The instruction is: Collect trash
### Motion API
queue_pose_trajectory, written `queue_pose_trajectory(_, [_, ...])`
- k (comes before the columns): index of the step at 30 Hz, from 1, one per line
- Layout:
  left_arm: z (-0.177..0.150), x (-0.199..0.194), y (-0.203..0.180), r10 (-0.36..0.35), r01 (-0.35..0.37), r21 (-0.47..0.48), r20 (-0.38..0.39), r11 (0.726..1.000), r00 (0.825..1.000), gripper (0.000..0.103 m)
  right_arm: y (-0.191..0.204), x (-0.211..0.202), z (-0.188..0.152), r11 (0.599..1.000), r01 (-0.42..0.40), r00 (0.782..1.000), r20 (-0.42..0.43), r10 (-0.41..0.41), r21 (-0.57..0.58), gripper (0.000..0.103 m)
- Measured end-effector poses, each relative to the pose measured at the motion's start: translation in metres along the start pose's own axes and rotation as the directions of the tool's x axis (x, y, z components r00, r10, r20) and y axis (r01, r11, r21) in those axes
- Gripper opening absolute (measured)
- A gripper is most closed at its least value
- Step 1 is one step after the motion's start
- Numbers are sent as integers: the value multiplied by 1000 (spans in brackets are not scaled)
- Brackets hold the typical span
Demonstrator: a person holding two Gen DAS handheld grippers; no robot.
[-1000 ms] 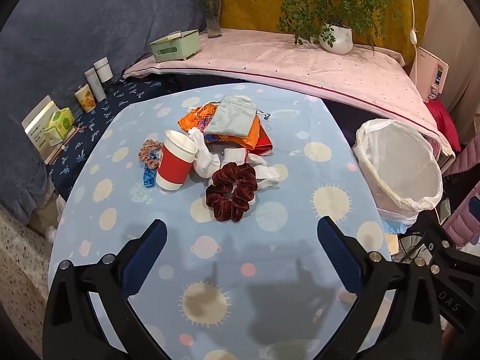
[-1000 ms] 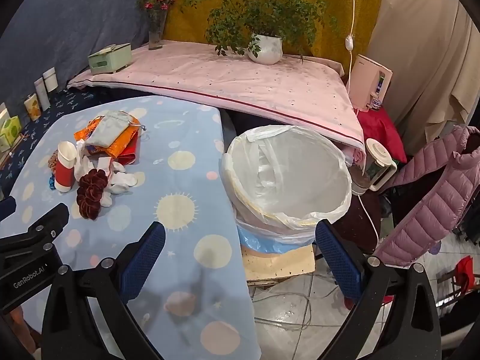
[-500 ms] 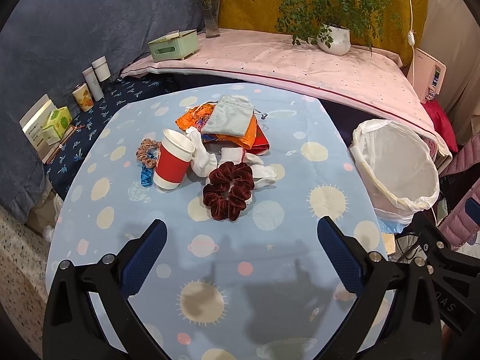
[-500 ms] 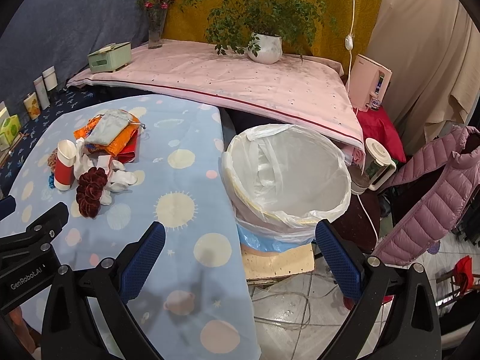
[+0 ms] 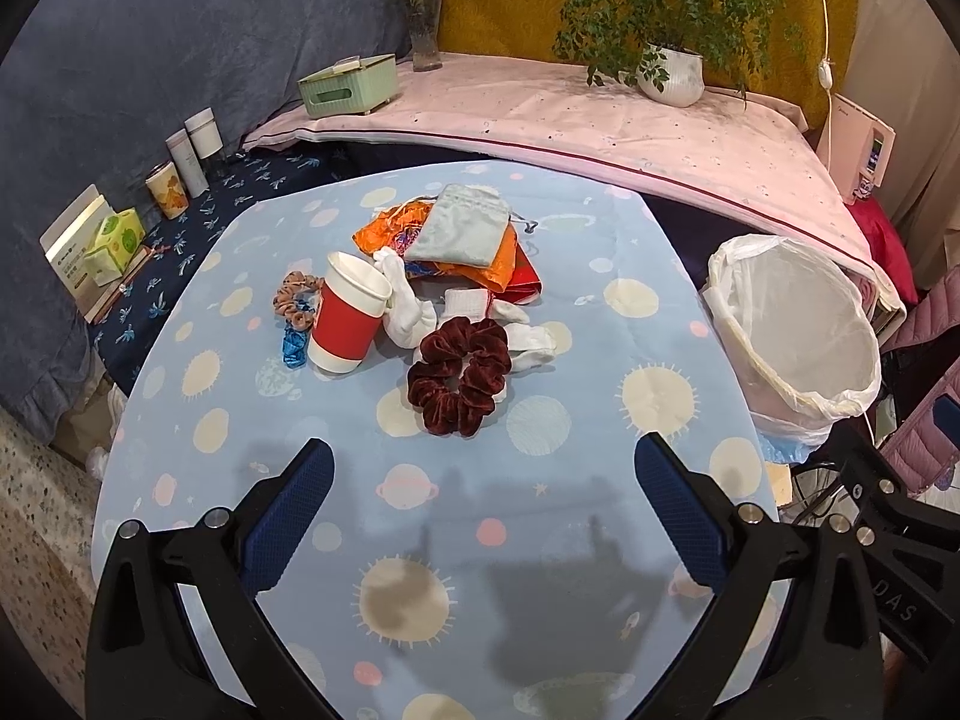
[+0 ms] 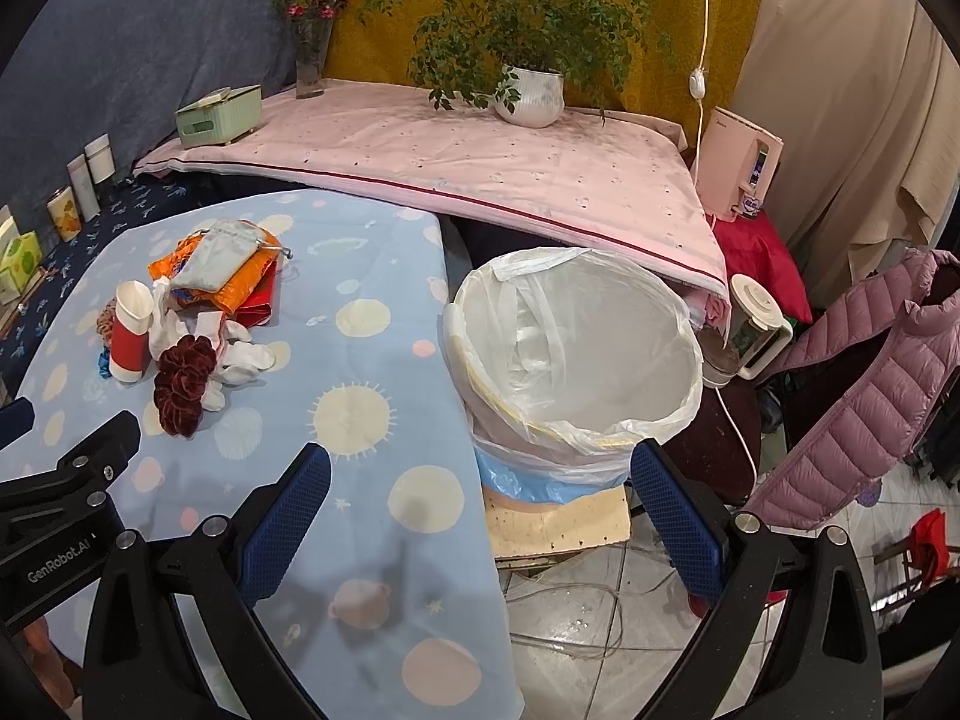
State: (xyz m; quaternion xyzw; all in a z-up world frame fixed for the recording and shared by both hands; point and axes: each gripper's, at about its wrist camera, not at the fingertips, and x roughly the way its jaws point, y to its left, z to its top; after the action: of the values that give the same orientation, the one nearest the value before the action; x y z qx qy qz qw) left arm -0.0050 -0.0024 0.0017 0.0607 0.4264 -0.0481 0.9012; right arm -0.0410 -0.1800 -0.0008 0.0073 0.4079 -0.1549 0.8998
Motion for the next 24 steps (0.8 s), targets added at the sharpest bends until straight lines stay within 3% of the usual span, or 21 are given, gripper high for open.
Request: queue_pose_trajectory(24, [0,0,0,0,0,1,-1,1000,1000,96,-1,0,-1,1000,5,1000,1,-5,1,96])
